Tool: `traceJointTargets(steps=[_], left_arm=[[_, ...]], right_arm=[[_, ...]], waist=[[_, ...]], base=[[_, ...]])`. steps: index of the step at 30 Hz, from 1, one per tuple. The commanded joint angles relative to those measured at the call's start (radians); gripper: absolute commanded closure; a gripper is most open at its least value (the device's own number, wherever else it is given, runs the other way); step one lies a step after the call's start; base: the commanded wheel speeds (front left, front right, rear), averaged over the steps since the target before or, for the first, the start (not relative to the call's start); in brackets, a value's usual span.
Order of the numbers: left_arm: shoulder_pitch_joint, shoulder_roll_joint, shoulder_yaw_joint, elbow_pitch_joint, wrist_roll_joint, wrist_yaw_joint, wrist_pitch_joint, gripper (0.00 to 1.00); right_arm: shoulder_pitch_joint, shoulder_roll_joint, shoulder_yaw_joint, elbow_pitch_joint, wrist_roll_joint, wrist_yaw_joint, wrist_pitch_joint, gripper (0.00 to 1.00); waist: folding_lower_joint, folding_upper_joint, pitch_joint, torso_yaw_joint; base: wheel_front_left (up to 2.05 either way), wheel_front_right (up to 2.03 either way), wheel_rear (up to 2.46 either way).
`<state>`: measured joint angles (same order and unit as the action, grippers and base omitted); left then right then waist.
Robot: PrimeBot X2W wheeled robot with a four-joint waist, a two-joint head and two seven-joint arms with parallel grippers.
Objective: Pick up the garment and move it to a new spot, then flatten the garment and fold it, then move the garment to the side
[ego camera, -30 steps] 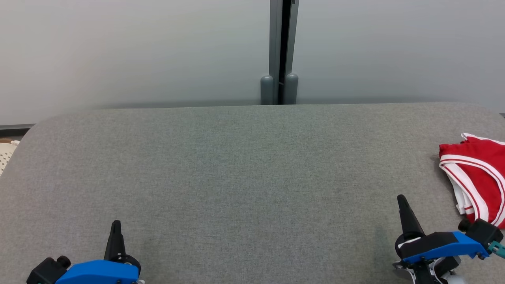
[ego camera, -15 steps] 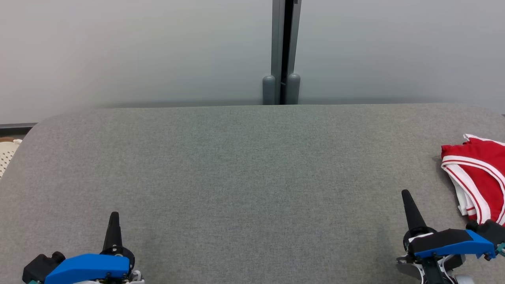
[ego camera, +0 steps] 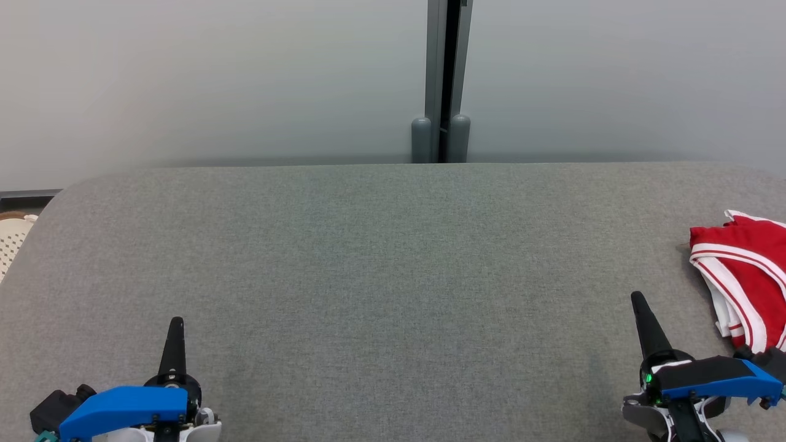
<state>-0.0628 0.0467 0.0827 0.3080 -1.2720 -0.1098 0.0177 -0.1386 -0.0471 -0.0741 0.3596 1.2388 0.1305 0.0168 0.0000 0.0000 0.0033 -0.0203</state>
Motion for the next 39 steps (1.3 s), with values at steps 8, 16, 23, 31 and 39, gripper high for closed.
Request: traceJointTargets(steps=[8,16,23,31,39], left_arm=[[-0.026,0.005,0.011,-0.023,-0.077,-0.009,0.023,1.00],[-0.032,0.004,0.017,-0.034,-0.138,-0.014,0.041,1.00],[-0.036,0.005,0.021,-0.042,-0.189,-0.017,0.054,1.00],[-0.043,0.005,0.025,-0.050,-0.243,-0.018,0.070,1.00],[-0.048,0.005,0.028,-0.059,-0.294,-0.022,0.086,1.00]], right_arm=[[0.010,-0.004,-0.012,-0.036,0.087,0.000,0.025,1.00],[0.018,-0.005,-0.019,-0.056,0.154,0.000,0.042,1.00],[0.022,-0.005,-0.024,-0.072,0.209,0.000,0.056,1.00],[0.027,-0.005,-0.030,-0.089,0.268,0.000,0.073,1.00],[0.032,-0.005,-0.037,-0.105,0.324,0.000,0.088,1.00]], waist=[[0.0000,0.0000,0.000,0.004],[0.0000,0.0000,0.000,0.007],[0.0000,0.0000,0.000,0.010],[0.0000,0.0000,0.000,0.013],[0.0000,0.0000,0.000,0.017]], base=[[0.00,0.00,0.00],[0.00,0.00,0.00],[0.00,0.00,0.00],[0.00,0.00,0.00],[0.00,0.00,0.00]])
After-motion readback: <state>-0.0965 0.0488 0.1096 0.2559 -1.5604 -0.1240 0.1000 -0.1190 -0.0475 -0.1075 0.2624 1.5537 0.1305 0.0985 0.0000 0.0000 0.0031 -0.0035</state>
